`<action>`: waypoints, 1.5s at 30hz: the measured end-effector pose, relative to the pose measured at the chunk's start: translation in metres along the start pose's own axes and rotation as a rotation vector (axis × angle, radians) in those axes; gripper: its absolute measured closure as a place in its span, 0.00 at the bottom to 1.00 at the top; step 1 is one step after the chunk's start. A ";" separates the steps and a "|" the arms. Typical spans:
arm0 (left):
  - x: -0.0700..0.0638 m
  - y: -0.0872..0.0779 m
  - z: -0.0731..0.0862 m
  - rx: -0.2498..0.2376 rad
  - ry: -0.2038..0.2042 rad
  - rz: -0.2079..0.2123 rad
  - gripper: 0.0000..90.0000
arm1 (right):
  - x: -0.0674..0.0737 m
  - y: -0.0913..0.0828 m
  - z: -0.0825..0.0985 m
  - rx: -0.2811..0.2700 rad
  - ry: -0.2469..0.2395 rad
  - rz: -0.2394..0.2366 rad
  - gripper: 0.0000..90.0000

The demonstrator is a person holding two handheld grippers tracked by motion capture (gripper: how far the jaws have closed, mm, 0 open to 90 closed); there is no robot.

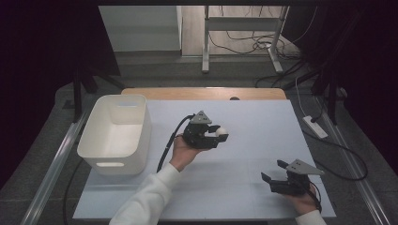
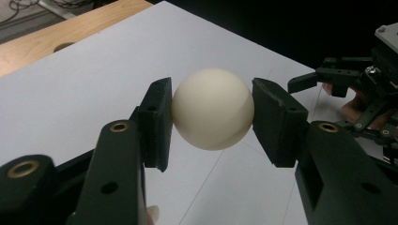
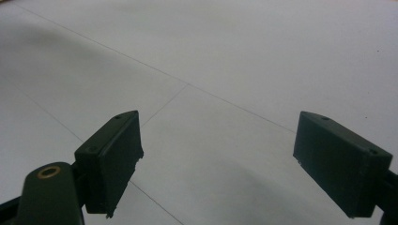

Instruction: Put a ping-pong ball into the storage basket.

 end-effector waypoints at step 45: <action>0.010 -0.046 -0.004 -0.071 -0.010 -0.046 0.57 | 0.000 0.000 0.000 0.002 -0.002 0.005 0.17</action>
Point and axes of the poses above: each handheld gripper's, and its own axes: y roughly forward along the jaws, z roughly out of its underside, x roughly to its left, the point moved 9 cm from there along y, roughly forward along the jaws, and after that the axes turned 5 degrees about -x, right-handed, at the moved point
